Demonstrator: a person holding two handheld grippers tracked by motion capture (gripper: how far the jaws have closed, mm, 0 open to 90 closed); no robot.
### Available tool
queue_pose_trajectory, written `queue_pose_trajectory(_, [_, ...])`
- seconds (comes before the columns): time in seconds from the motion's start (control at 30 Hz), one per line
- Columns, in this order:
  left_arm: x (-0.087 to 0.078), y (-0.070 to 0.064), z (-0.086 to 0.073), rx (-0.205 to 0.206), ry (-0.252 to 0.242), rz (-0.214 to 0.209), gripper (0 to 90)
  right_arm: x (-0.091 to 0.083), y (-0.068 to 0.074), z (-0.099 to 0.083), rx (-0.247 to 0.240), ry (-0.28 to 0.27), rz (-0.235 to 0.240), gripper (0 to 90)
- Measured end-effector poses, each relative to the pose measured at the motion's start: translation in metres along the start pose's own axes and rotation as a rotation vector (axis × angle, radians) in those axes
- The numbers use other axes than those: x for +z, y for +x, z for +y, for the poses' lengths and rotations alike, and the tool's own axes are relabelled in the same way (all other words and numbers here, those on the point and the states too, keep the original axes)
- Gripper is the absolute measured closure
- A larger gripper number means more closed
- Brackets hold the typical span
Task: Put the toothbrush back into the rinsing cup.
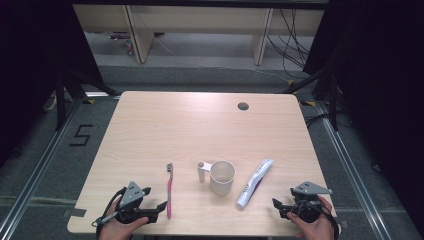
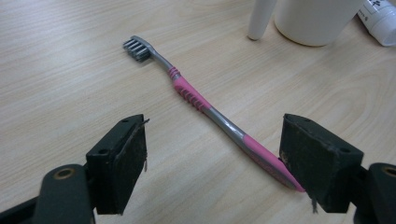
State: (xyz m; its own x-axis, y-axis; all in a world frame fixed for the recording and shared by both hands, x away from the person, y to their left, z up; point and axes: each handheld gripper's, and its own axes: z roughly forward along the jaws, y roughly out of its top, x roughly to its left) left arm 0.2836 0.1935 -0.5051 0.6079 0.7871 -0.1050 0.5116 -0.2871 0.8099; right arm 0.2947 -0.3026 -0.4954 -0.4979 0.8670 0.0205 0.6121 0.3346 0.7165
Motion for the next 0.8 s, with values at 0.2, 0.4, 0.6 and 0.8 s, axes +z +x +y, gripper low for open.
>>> queue_pose_trajectory(0.2, [0.003,-0.001,0.003,0.007,0.014,-0.003,24.6,-0.002,-0.001,-0.002,-0.007,0.003,-0.022,23.4])
queue_pose_trajectory(0.4, [0.007,-0.003,0.008,0.005,0.037,-0.004,27.4,-0.002,0.000,-0.002,0.016,0.013,-0.005,23.6])
queue_pose_trajectory(0.6, [0.011,-0.001,0.013,0.003,0.048,-0.011,32.5,-0.004,0.001,-0.002,0.027,0.020,-0.007,23.9])
queue_pose_trajectory(0.8, [0.020,0.006,0.022,0.005,0.078,0.001,38.5,-0.003,0.001,-0.002,0.009,0.007,0.008,24.1])
